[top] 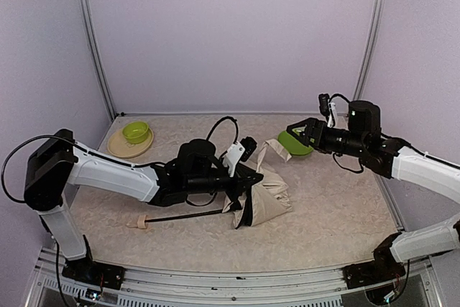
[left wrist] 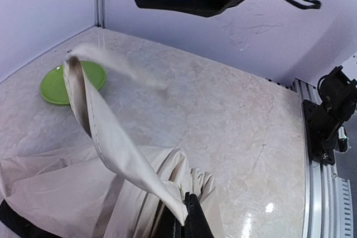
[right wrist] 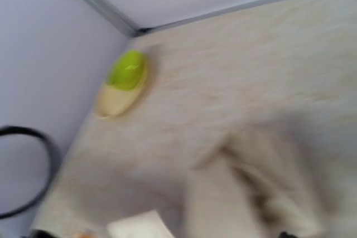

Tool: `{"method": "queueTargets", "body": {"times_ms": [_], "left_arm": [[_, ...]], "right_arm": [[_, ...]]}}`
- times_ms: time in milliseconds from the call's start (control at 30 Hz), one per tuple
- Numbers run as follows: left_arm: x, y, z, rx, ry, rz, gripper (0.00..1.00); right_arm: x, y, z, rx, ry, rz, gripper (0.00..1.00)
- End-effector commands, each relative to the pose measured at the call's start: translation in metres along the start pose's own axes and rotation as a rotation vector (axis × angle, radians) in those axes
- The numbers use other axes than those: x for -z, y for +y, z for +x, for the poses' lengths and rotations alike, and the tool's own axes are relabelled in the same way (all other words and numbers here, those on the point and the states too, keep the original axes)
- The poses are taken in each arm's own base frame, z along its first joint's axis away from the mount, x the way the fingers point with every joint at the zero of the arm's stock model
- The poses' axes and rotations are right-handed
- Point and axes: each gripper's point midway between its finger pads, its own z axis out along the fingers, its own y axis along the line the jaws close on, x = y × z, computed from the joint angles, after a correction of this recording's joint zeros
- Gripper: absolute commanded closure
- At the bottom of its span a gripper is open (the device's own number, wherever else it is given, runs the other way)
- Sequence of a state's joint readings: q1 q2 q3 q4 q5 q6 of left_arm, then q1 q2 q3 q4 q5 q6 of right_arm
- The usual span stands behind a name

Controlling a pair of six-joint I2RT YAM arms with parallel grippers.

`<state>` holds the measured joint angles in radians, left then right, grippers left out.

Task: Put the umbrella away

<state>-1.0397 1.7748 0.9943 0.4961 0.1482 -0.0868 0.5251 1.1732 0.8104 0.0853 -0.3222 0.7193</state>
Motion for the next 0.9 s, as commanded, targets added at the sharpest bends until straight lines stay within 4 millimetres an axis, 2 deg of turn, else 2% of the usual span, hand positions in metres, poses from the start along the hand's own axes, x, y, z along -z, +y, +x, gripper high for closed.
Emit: {"method": "queueTargets", "body": {"times_ms": [0,67,267,367,467,600,767,867], "left_arm": [[0.021,-0.029,-0.048,-0.059,-0.174,0.142,1.00],[0.025,-0.034,-0.052,-0.085,-0.197,0.168,1.00],[0.027,-0.041,-0.063,-0.146,-0.226,0.202,1.00],[0.026,-0.036,-0.066,-0.163,-0.240,0.197,1.00],[0.020,-0.023,-0.066,-0.184,-0.243,0.177,1.00],[0.007,0.010,-0.058,-0.182,-0.233,0.115,1.00],[-0.011,0.062,-0.050,-0.158,-0.218,0.028,1.00],[-0.027,0.095,-0.029,-0.124,-0.155,-0.036,1.00]], "right_arm": [[0.011,-0.029,0.023,0.160,0.124,-0.009,0.23],[-0.001,-0.035,0.036,0.156,0.164,-0.060,0.24],[-0.058,-0.058,0.083,0.133,0.371,-0.212,0.25],[-0.081,-0.067,0.102,0.145,0.423,-0.256,0.25],[-0.100,-0.068,0.127,0.166,0.493,-0.310,0.27],[-0.111,-0.089,0.154,0.164,0.563,-0.258,0.32],[-0.106,-0.114,0.179,0.159,0.625,-0.186,0.35],[-0.104,-0.119,0.185,0.163,0.645,-0.166,0.37]]}}
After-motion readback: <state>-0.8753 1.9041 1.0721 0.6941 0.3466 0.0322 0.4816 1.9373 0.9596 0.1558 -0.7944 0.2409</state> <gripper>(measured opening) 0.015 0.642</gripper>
